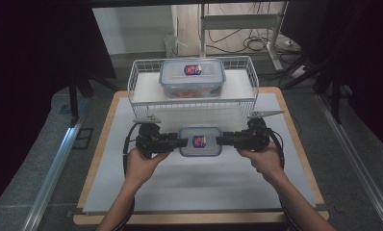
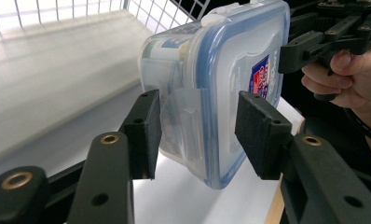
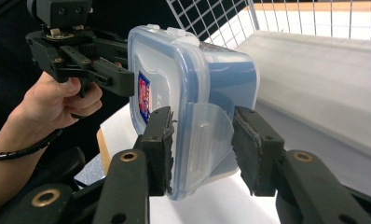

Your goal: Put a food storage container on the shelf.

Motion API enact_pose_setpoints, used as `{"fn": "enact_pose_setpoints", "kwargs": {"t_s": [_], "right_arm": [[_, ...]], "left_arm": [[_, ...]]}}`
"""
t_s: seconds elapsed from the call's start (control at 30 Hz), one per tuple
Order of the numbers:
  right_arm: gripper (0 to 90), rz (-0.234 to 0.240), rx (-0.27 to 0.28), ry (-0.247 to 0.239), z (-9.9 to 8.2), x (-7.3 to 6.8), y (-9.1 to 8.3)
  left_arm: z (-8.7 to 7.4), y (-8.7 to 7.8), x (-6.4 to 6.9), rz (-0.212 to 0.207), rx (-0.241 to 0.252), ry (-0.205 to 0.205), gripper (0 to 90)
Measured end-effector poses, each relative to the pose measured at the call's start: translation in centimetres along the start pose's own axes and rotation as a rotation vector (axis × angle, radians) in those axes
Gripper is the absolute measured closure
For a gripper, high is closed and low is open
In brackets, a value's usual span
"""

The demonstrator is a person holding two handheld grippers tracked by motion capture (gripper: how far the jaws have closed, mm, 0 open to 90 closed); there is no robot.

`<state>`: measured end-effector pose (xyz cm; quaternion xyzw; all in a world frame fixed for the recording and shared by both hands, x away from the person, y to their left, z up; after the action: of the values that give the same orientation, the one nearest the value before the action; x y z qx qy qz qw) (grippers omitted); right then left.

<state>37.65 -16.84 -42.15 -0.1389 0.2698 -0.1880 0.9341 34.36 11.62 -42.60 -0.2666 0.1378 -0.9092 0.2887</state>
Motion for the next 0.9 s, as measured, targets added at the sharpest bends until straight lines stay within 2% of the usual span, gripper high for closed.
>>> {"fn": "enact_pose_setpoints", "kwargs": {"t_s": [0.2, 0.5, 0.9], "right_arm": [[58.8, 0.007, 0.014, -0.004, 1.5, -0.3, -0.1], [58.5, -0.006, 0.036, -0.018, 3.8, -0.8, -0.4], [58.5, -0.001, 0.078, -0.027, 7.3, -1.4, -0.7]], "left_arm": [[1.5, -0.7, 0.2, 0.008, 0.010, 0.011, 51.5], [3.4, -1.2, 0.2, 0.010, 0.028, 0.019, 51.5], [7.0, -2.7, 0.4, 0.019, 0.065, 0.032, 51.7]]}}
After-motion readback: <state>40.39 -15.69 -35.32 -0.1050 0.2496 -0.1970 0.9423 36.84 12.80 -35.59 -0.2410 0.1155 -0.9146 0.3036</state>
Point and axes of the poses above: each handheld gripper's, and its own axes: y roughly forward along the jaws, z roughly out of its top, x roughly to its right, the point moved 3 cm from there along y, roughly forward along the jaws, and after that the axes turned 4 degrees about x, right-handed, at the moved point
